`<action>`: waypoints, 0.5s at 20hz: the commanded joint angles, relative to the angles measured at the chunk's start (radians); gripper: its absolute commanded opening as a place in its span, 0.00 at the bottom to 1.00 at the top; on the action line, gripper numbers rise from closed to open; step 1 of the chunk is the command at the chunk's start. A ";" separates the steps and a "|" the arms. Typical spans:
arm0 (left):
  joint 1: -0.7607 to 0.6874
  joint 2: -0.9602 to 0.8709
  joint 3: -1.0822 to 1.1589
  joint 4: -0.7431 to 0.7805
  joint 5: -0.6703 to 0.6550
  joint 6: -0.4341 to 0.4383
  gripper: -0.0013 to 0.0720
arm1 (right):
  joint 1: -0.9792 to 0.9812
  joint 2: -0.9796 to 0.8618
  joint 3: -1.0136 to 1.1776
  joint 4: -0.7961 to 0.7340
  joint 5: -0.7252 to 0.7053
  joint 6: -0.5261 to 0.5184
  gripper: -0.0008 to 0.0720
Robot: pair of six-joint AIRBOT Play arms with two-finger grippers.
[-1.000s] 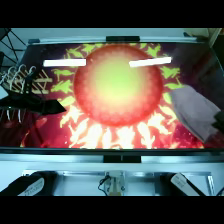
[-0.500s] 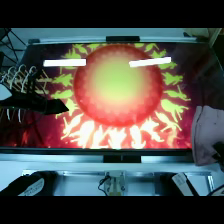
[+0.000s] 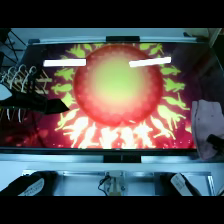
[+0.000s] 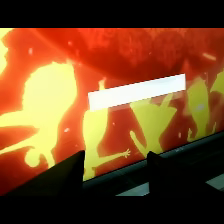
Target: Fold the shirts.
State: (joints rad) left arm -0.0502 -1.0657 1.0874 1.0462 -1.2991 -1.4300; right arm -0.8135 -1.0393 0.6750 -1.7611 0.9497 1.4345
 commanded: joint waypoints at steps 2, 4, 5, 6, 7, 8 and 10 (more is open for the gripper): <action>0.000 0.000 0.001 0.001 0.034 0.000 0.66 | 0.058 -0.057 0.001 -0.028 0.046 -0.025 0.10; 0.000 0.000 0.001 0.001 0.034 0.000 0.66 | 0.040 -0.055 0.001 -0.055 0.051 -0.024 0.10; 0.000 0.000 0.001 0.001 0.035 0.000 0.66 | 0.029 -0.055 0.001 -0.066 0.063 -0.022 0.12; 0.000 0.000 0.001 0.001 0.035 0.000 0.66 | 0.019 -0.055 0.001 -0.082 0.076 -0.020 0.12; 0.000 0.000 0.001 0.001 0.035 0.000 0.66 | 0.011 -0.055 0.001 -0.101 0.095 -0.020 0.12; 0.000 0.000 0.001 0.001 0.035 0.000 0.66 | 0.008 -0.055 0.001 -0.129 0.119 -0.019 0.12; 0.000 0.000 0.001 0.001 0.034 0.000 0.66 | 0.008 -0.055 0.001 -0.188 0.149 0.003 0.12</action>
State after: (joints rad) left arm -0.0502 -1.0657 1.0874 1.0466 -1.2671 -1.4303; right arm -0.7982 -1.0920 0.6754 -1.8690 1.0473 1.4170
